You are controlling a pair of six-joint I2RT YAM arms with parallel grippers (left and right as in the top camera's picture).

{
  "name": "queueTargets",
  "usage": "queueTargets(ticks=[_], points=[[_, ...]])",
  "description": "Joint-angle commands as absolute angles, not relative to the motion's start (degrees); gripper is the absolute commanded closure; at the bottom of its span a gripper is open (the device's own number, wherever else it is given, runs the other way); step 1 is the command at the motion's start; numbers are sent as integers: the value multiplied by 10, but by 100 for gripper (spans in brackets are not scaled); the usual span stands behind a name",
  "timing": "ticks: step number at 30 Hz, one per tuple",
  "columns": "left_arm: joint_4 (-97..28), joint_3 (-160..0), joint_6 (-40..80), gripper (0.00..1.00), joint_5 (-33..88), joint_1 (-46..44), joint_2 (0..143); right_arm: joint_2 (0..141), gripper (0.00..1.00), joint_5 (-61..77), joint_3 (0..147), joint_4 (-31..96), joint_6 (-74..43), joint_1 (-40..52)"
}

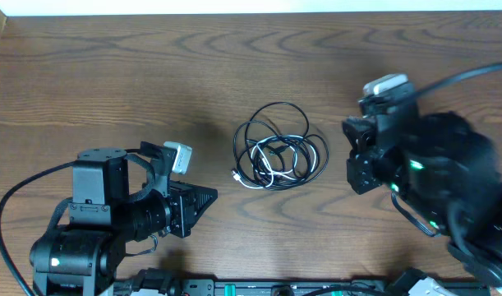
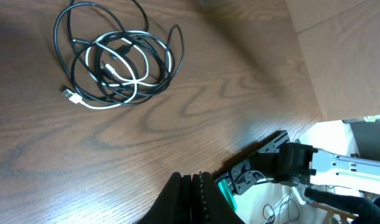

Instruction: Untangle cables

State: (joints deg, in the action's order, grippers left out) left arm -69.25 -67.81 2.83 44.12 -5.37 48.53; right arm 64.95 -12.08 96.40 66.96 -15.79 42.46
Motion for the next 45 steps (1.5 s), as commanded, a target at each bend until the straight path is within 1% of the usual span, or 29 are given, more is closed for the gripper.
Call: queueTargets(ticks=[1,2,3,4,5,6,8,10,15,17,19,20,26,31,38,41,44,45], points=[[-693,-677,17,92,454,-56,486,678,99,-232,963,724,-198,424],[-693,-677,17,92,454,-56,486,686,97,-234,962,741,-199,424],[-693,-677,17,92,454,-56,486,695,89,-222,962,755,-199,424],[-693,-677,17,85,454,-56,486,705,70,-202,960,765,-199,424],[-693,-677,17,83,454,-56,486,715,56,-175,957,769,-196,424],[-693,-677,17,77,454,-56,486,726,42,-145,953,769,-192,424],[-693,-677,17,76,454,-56,486,754,28,-74,940,764,-173,424],[-693,-677,17,75,454,-56,486,788,25,-26,926,758,-150,425],[-698,-677,17,74,454,-56,486,900,26,-21,914,748,-149,425],[-700,-677,17,74,453,-56,486,933,33,-10,914,735,-134,425],[-701,-677,17,74,442,-56,486,966,42,17,914,716,-105,425],[-702,-677,17,74,435,-56,486,991,44,37,914,703,-89,425],[-704,-677,17,74,414,-56,486,1075,43,54,914,676,-80,425],[-704,-677,17,74,404,-56,486,1121,42,64,914,653,-58,425],[-704,-677,17,73,404,-56,486,1171,42,66,914,633,-57,425],[-704,-677,17,73,404,-56,486,1179,45,66,914,630,-57,425],[-704,-677,17,72,404,-56,486,1180,50,73,914,625,-57,425],[-704,-677,17,72,404,-56,486,1180,54,79,914,621,-57,426]])
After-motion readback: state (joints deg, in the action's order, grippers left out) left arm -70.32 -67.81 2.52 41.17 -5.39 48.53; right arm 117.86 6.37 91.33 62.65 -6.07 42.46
